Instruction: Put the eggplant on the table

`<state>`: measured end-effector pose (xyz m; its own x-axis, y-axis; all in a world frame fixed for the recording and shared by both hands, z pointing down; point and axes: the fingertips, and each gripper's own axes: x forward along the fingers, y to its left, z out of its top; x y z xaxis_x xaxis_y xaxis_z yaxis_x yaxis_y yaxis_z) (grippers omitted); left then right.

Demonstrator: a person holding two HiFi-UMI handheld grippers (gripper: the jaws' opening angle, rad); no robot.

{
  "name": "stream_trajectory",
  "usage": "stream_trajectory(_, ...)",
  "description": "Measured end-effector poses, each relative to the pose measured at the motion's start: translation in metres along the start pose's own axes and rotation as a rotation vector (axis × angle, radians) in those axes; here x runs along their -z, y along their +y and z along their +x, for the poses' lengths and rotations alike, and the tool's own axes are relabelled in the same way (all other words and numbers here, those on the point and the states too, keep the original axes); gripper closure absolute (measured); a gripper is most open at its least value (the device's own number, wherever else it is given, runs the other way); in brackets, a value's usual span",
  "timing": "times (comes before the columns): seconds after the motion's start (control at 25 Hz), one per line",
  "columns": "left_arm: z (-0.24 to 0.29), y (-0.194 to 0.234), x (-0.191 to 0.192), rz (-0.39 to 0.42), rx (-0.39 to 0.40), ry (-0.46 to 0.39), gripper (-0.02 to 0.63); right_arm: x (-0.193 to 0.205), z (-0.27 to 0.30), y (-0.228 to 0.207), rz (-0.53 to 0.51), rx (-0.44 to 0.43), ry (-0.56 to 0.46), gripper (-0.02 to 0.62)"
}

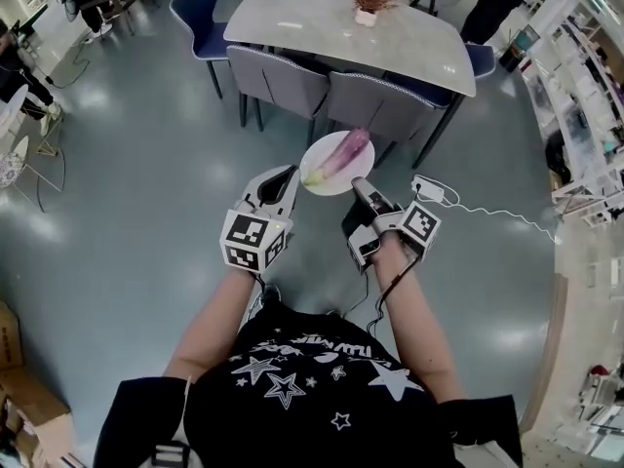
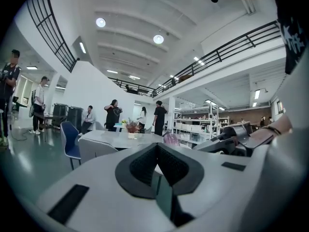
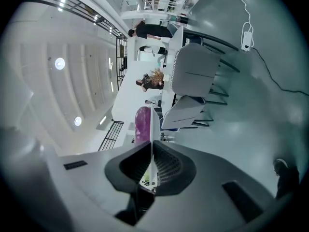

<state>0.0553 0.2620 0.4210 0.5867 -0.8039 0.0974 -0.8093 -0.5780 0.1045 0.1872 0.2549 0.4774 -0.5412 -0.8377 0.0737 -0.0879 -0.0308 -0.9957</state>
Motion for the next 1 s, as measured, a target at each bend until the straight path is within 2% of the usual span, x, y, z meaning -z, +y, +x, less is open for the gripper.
stream_trajectory(0.16,0.003,-0.018,0.004,0.001,-0.004,-0.003,0.598,-0.007,-0.015,-0.006,-0.006,0.011,0.011,0.576)
stream_trajectory(0.32,-0.004,0.012,-0.007,-0.003,0.008,0.002,0.598,0.013,0.010,0.009,-0.042,0.008,0.023,0.575)
stream_trajectory(0.44,-0.002,0.004,-0.002,0.003,0.010,0.002,0.598,0.009,0.002,0.008,-0.057,-0.002,0.028,0.577)
stream_trajectory(0.52,-0.001,0.004,-0.001,0.004,0.013,0.002,0.598,0.009,0.002,0.007,-0.055,-0.004,0.024,0.577)
stream_trajectory(0.76,-0.009,0.046,-0.012,0.003,0.027,0.008,0.598,0.028,0.034,0.017,-0.043,0.006,-0.003,0.575)
stream_trajectory(1.0,-0.005,0.051,-0.003,0.013,0.038,0.009,0.598,0.024,0.038,0.005,-0.033,0.008,-0.022,0.577)
